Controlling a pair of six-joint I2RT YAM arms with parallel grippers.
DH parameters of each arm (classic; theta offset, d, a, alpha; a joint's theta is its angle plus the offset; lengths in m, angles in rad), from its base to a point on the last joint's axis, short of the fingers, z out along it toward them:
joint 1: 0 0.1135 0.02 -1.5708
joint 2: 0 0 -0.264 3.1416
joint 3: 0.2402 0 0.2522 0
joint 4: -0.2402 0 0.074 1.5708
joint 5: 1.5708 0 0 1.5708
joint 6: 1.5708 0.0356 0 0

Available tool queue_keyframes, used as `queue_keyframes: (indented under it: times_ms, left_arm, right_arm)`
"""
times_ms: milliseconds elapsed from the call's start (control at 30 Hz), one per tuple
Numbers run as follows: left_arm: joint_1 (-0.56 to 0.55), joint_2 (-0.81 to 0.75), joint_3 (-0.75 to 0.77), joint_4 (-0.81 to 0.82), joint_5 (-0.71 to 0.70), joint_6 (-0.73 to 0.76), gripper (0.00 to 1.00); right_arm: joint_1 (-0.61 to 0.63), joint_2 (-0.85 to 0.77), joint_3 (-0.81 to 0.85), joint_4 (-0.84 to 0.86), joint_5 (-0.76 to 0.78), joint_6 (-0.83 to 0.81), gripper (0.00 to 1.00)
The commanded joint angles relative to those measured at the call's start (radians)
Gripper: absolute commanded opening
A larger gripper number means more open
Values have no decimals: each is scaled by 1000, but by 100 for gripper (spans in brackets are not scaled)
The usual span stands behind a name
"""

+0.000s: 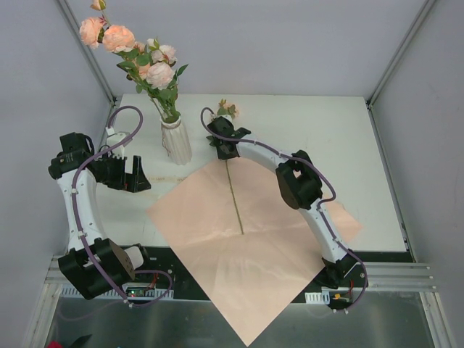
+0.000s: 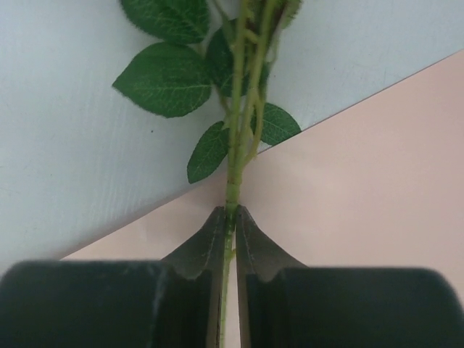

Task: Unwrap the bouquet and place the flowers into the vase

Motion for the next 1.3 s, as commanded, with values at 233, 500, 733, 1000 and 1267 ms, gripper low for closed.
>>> queue_keyframes:
  times_ms: [233,500,733,1000,1267]
  left_arm:
    - [5,-28,5,-15,12,24,99]
    - [7,-31,13,-15,27,14,99]
    - [7,-29,22,-15,34,7,99]
    - [5,-16,50,-14,63,-18,99]
    - [7,-16,59,-15,50,-15,99]
  right_arm:
    - [-18,-252,-171,193,38,103,1]
    - [-41,-525,-236,367,-22,83,1]
    - [-30,-704,-340,839,-116,46,1]
    - [68,-541,-94,1440,-263,-221,1]
    - [111,-346,221,1410,-361,-256,1]
